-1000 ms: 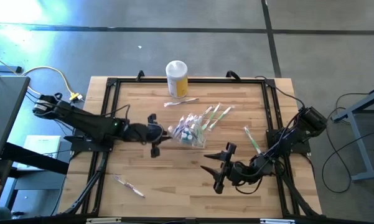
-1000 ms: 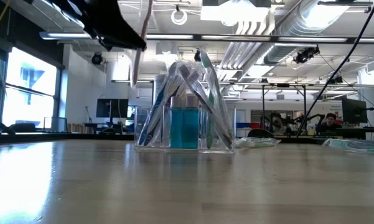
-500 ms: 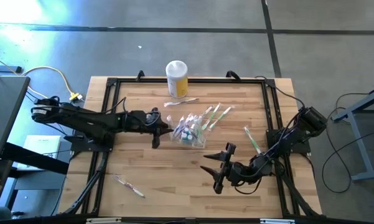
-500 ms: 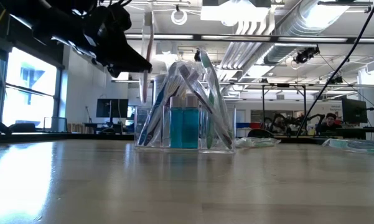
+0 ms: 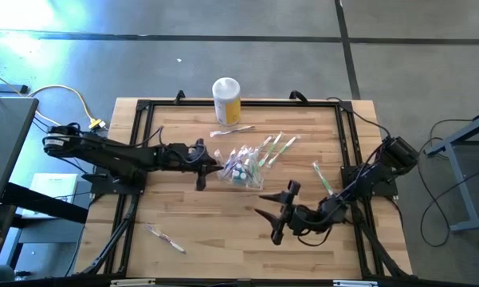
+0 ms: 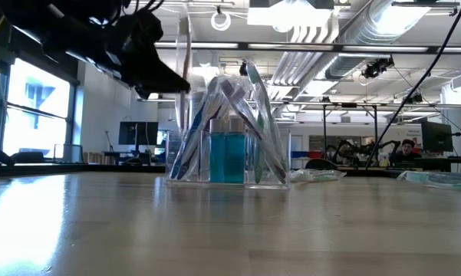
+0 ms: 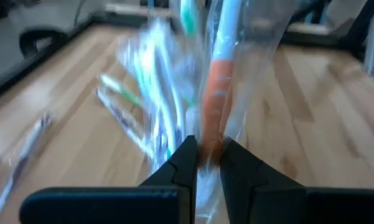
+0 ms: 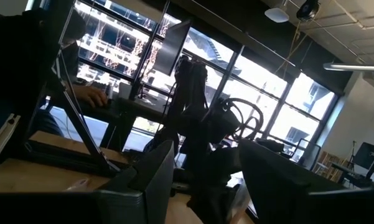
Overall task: Pick & Place toothbrushing station
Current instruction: Put the orange toothbrush into the transparent organizer
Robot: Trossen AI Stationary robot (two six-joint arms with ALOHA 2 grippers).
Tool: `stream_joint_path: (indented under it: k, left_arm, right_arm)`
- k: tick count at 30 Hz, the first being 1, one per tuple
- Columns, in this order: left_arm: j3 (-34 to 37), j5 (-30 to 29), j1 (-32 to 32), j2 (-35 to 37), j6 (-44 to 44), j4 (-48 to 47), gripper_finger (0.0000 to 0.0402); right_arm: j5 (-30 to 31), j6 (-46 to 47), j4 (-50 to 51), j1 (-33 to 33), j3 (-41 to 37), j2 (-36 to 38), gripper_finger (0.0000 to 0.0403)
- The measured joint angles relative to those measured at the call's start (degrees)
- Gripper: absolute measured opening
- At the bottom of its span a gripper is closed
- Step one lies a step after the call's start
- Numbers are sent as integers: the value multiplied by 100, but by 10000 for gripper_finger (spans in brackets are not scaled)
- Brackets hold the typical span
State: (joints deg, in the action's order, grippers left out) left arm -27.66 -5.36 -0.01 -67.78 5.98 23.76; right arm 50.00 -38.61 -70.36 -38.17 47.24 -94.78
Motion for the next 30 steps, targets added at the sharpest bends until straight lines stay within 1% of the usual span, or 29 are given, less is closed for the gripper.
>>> stream_joint_path:
  k: [5,7,10,14,21,23,30]
  left_arm:
    - [4,-227,0,-495,-12,365,37]
    - [5,-237,0,-744,-18,682,37]
    - [2,-238,0,-1012,-19,897,37]
    - [2,-230,0,-1293,106,937,37]
    - [-14,-71,0,-1699,657,959,39]
    - [-20,-145,0,-1779,928,1016,45]
    - [-16,-151,-2,-1826,975,1133,87]
  right_arm:
    - [-30,0,27,50,0,0,175]
    - [-45,-1,49,47,0,0,175]
    - [-46,-2,54,46,0,0,175]
    - [-44,-2,94,46,0,0,175]
    - [-45,-2,121,46,0,0,175]
    - [-46,-2,121,46,0,0,175]
    - [-46,-2,121,46,0,0,175]
